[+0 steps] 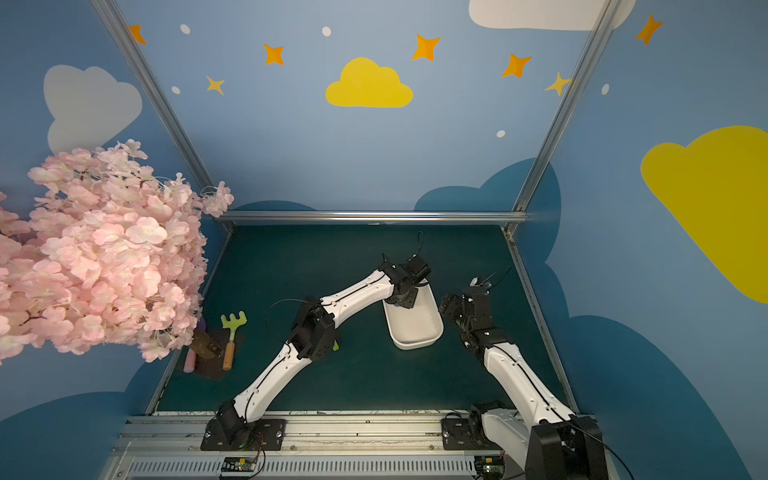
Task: Put the usb flash drive into the storage box
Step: Place the USB flash in the storage box, then pick up the USB flash from the center of the board.
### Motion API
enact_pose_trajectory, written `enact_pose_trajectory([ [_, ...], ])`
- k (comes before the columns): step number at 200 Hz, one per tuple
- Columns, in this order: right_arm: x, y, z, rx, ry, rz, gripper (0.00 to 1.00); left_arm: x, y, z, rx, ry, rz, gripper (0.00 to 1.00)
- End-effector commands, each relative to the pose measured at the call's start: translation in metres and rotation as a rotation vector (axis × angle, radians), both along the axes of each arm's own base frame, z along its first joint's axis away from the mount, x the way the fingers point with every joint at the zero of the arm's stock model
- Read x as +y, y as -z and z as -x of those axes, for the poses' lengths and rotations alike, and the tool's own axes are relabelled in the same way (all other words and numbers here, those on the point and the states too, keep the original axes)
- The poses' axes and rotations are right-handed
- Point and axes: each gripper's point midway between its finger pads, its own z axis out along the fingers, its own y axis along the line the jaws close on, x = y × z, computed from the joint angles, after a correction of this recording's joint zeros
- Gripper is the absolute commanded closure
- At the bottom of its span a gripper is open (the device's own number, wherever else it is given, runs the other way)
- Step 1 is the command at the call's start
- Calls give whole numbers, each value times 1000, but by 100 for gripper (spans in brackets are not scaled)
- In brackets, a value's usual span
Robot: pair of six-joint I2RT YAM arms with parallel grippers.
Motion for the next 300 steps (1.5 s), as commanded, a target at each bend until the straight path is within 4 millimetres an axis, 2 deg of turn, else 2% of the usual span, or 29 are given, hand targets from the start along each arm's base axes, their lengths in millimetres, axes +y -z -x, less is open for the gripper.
enact_pose_trajectory([
  [1, 0, -5, 0, -6, 4, -11, 27, 0, -10, 1, -16, 13, -8, 48],
  [25, -1, -5, 0, -6, 7, -9, 27, -8, -36, 2, -54, 39, 19, 48],
  [44, -2, -6, 0, -9, 8, -4, 27, -18, -79, 8, -115, 90, 64, 48],
  [60, -3, -9, 1, -18, 8, 6, 27, -23, -129, 18, -196, 132, 92, 47],
  [82, 2, -17, 2, -40, -34, 6, 27, 4, -183, 38, -247, 108, 66, 47],
  [89, 7, -21, 2, -59, -71, 11, 27, 15, -185, 46, -241, 107, 39, 47],
  [106, 18, -33, 4, -90, -146, 6, 28, 51, -207, 66, -284, 89, 7, 48],
  [124, 32, -47, 7, -124, -210, -2, 31, 97, -208, 92, -291, 60, -1, 47],
  [145, 53, -66, 13, -132, -320, -17, 33, 157, -217, 132, -290, 1, 48, 46],
  [147, 55, -74, 11, -145, -328, -20, 33, 162, -214, 135, -286, -4, 47, 46],
  [167, 87, -96, 19, -141, -459, -46, 38, 210, -210, 170, -302, -25, 123, 42],
  [190, 138, -99, 36, -93, -654, -45, 42, 263, -190, 200, -273, -96, 154, 42],
  [207, 178, -85, 47, -34, -778, -3, 43, 291, -180, 217, -258, -141, 160, 42],
  [223, 210, -70, 56, 30, -853, 48, 41, 307, -180, 226, -281, -175, 169, 41],
  [245, 250, -50, 62, 122, -919, 90, 42, 300, -199, 232, -313, -86, 237, 40],
  [261, 277, -37, 67, 149, -989, 118, 47, 321, -212, 229, -379, -123, 170, 36],
  [274, 292, -21, 72, 196, -1028, 173, 47, 331, -212, 226, -420, -148, 148, 31],
  [300, 317, 21, 76, 303, -1093, 254, 44, 312, -203, 226, -381, -81, 209, 30],
])
